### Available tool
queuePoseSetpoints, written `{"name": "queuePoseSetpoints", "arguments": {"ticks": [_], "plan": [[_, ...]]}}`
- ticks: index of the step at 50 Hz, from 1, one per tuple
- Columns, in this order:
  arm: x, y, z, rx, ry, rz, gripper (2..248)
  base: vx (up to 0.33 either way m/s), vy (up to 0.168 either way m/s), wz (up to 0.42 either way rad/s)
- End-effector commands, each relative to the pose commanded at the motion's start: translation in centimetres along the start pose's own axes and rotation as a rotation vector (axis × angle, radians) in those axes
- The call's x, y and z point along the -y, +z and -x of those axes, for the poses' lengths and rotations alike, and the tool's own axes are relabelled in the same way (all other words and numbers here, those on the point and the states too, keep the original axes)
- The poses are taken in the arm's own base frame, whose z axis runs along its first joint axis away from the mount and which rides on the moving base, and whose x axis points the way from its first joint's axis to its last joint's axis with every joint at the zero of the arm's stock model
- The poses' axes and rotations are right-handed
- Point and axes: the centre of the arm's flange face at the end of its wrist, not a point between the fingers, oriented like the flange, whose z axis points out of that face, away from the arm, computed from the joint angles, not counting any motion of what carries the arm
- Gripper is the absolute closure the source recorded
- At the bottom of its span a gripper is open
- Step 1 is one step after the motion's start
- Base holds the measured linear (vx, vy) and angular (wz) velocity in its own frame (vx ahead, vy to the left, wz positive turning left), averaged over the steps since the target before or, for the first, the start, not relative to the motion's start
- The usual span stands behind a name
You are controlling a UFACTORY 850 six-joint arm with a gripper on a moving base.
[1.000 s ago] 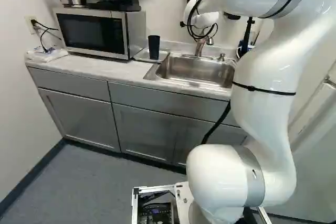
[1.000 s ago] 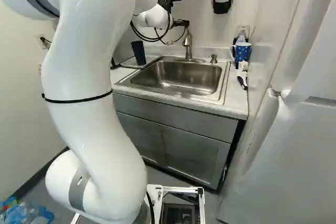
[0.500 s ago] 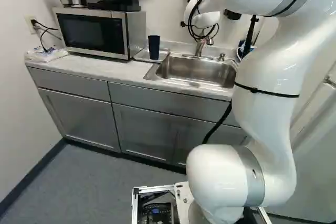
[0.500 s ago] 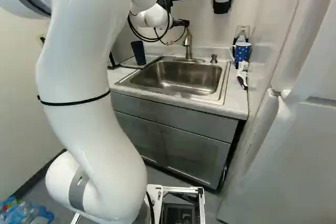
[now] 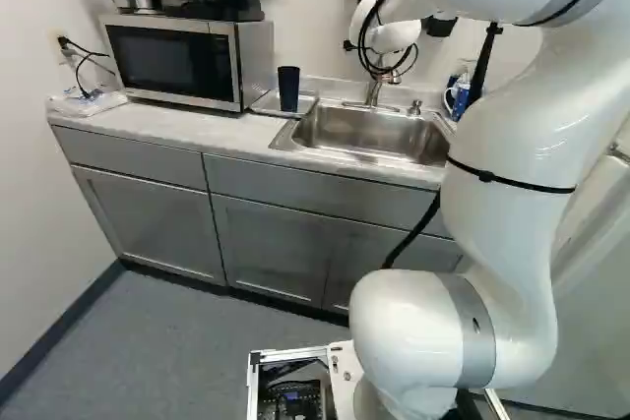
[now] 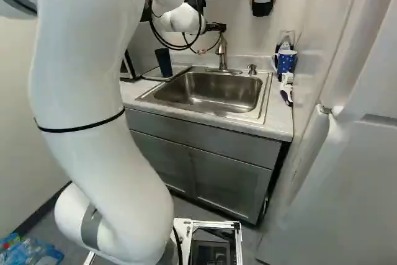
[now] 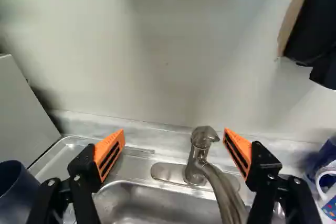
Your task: Rinse the cup and place it in the tray
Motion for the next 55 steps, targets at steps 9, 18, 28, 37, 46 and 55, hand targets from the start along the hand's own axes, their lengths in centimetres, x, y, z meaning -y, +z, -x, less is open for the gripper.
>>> {"name": "queuePoseSetpoints", "arguments": {"ticks": [9,18,28,37,46,55], "plan": [[-0.9,-1.5,0.3,0.004,0.003,0.015,3,0.000,0.000,0.000],[-1.7,-3.1,0.6,0.009,0.006,0.028,3,0.000,0.000,0.000],[-2.3,-5.0,1.2,0.042,0.010,0.039,3,0.000,0.000,0.000],[-2.8,-6.8,2.2,0.106,0.014,0.047,3,0.000,0.000,0.000],[-3.3,-8.6,3.3,0.194,0.020,0.052,3,0.000,0.000,0.000],[-3.7,-10.6,4.6,0.287,0.027,0.058,3,0.000,0.000,0.000]]}}
